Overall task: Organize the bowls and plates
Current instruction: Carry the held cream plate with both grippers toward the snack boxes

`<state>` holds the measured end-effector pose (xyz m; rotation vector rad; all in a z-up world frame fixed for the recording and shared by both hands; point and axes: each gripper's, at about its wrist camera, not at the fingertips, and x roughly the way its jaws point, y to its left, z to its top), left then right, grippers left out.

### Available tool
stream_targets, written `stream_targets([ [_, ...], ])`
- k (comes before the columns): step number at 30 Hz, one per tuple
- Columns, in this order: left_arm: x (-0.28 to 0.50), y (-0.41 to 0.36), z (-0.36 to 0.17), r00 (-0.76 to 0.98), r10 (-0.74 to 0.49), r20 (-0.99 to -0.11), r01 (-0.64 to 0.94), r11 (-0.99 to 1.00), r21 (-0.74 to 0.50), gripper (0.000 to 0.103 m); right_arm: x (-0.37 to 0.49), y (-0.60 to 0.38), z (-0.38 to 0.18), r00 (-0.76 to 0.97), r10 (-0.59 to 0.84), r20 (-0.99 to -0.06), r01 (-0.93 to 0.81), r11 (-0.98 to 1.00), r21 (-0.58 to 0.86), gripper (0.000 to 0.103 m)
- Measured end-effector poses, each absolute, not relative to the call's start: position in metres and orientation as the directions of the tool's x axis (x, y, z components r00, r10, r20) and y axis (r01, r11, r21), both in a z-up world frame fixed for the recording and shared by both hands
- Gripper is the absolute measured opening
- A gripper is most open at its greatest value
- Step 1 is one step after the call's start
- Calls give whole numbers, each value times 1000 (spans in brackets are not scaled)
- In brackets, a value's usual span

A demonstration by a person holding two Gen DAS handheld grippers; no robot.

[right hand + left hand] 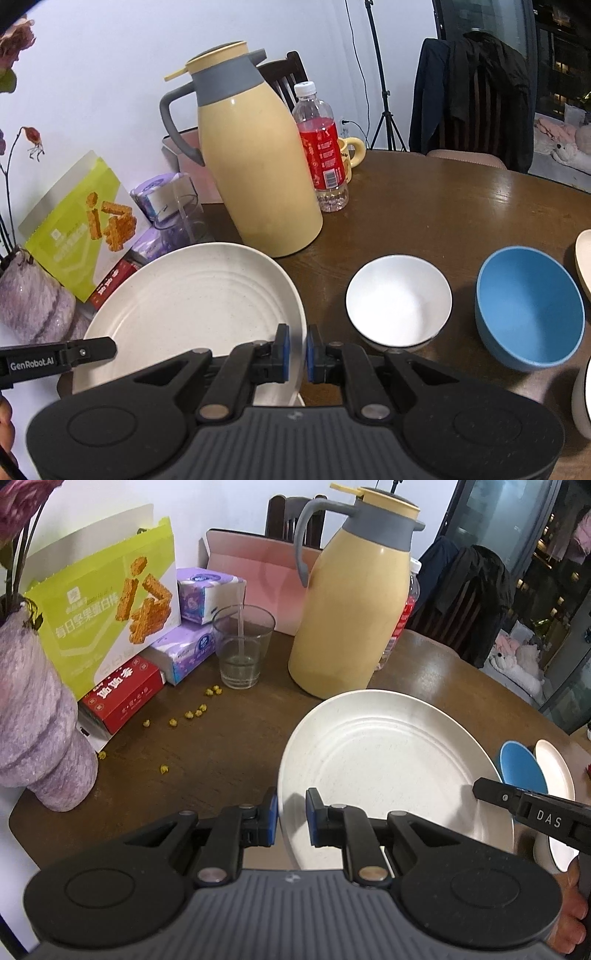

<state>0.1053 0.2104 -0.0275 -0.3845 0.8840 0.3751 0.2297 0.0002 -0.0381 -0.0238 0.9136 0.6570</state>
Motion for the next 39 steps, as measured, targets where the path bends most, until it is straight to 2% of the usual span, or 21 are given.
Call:
stream_targets([
  [39, 87, 220, -95, 473, 126, -872, -426, 899, -101, 16, 185, 16, -105, 405, 436, -804, -529, 828, 183, 9],
])
